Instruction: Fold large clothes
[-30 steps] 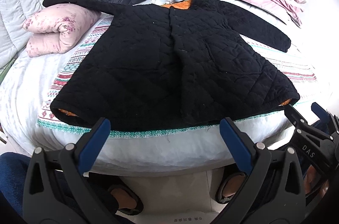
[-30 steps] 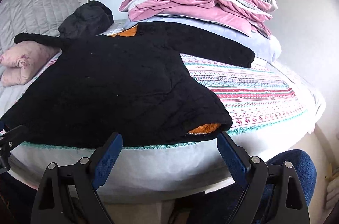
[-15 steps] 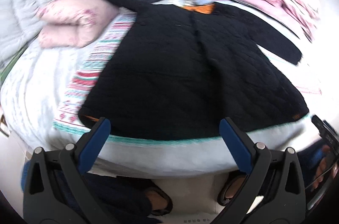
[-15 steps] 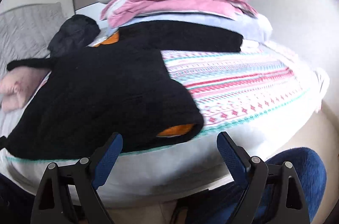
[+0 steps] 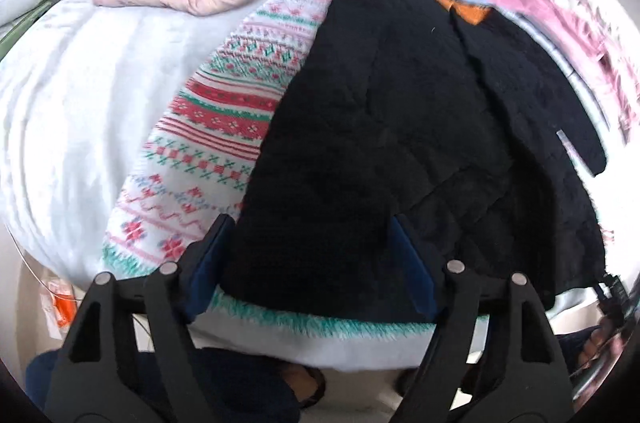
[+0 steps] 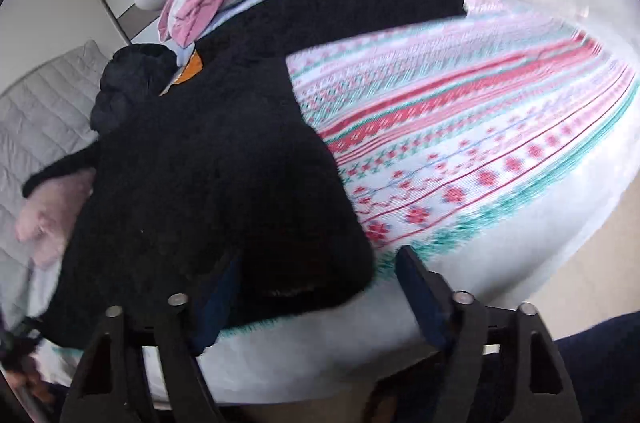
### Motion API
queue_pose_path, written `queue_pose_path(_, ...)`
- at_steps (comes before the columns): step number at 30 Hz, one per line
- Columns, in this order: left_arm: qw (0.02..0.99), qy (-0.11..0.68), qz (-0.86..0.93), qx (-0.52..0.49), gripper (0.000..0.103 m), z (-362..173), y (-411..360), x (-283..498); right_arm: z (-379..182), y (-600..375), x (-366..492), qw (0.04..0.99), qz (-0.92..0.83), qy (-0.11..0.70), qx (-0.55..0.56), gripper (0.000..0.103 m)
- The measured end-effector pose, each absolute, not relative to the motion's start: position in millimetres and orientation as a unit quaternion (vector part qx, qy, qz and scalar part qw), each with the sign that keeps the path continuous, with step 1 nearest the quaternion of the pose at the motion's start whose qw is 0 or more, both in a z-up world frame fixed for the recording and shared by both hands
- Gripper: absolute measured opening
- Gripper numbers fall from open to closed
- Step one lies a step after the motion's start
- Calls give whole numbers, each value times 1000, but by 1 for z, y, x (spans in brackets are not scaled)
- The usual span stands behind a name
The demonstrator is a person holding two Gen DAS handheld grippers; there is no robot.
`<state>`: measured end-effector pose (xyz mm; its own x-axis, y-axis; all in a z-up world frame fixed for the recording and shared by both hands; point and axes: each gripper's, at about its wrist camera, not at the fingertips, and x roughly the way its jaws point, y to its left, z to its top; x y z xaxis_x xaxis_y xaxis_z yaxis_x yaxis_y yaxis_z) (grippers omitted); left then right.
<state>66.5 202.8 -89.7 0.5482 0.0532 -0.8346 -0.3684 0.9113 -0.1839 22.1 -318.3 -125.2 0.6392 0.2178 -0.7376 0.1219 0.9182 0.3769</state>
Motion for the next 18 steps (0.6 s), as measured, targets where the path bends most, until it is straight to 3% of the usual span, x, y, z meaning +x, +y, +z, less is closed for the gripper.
queue_pose_path(1,863,462,126,-160,68,-94,201,70,-128,-317,25,879,32,429,206,44)
queue_pose_path(2,862,465,126,-156,65,-97,201,73,-128,-315,27,880,31,428,203,37)
queue_pose_path(3,862,465,122,-159,55,-99,201,73,-127,-314,27,884,34,422,199,23)
queue_pose_path(6,873,448,94,-169,14,-94,197,70,-113,-317,23,896,40,396,196,15)
queue_pose_path(15,901,390,53,-184,12,-38,161,25,-44,-331,7,933,-16,323,158,13)
queue_pose_path(18,895,414,60,-154,14,-48,152,27,-54,-336,13,922,-9,354,157,14)
